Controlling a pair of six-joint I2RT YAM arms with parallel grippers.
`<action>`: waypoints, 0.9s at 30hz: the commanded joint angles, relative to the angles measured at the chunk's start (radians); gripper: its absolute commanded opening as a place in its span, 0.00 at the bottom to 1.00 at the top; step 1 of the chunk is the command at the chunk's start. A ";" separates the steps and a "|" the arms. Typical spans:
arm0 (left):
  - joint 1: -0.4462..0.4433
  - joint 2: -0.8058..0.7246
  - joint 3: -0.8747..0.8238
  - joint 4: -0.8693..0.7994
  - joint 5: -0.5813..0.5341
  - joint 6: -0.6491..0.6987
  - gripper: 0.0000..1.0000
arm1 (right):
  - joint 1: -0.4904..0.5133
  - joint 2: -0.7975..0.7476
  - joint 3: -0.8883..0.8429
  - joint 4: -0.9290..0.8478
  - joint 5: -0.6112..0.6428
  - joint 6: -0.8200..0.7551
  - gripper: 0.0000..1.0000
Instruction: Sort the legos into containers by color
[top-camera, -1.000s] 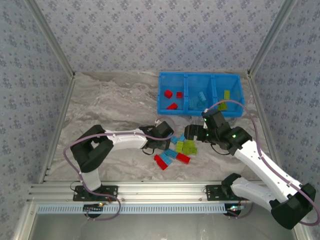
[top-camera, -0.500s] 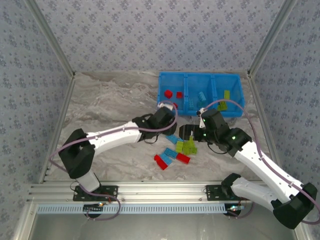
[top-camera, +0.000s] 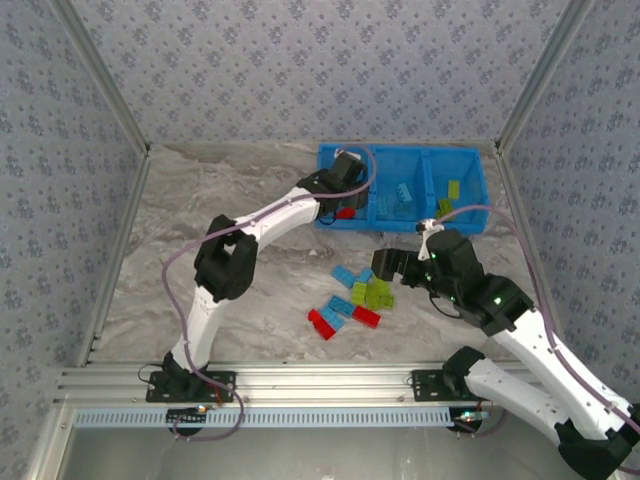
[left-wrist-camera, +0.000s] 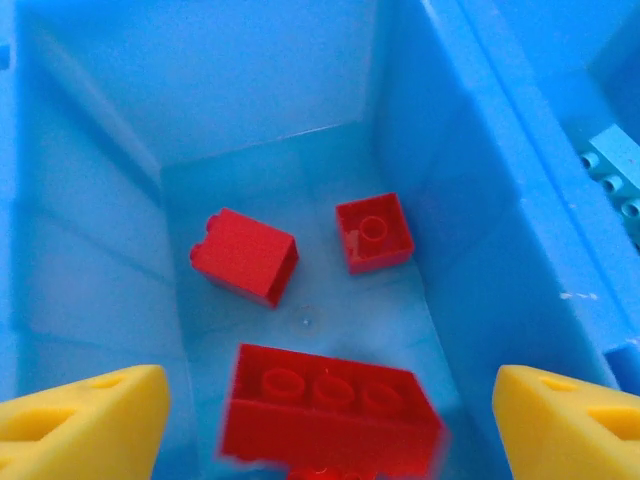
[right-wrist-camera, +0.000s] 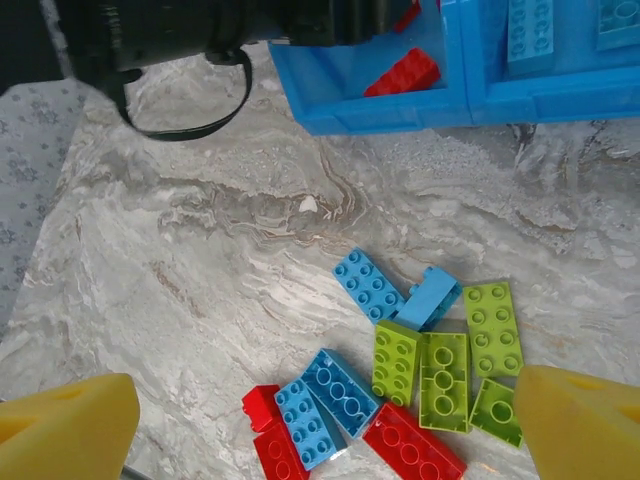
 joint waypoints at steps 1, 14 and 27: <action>-0.021 -0.067 0.061 -0.051 0.033 0.026 0.88 | 0.008 -0.020 -0.021 -0.036 0.045 0.030 0.99; -0.152 -0.857 -0.670 0.100 0.053 0.122 0.91 | 0.009 0.102 -0.067 -0.030 0.078 0.105 0.96; -0.239 -1.525 -1.062 -0.254 0.115 0.594 0.99 | 0.006 0.675 0.046 0.149 0.031 0.353 0.73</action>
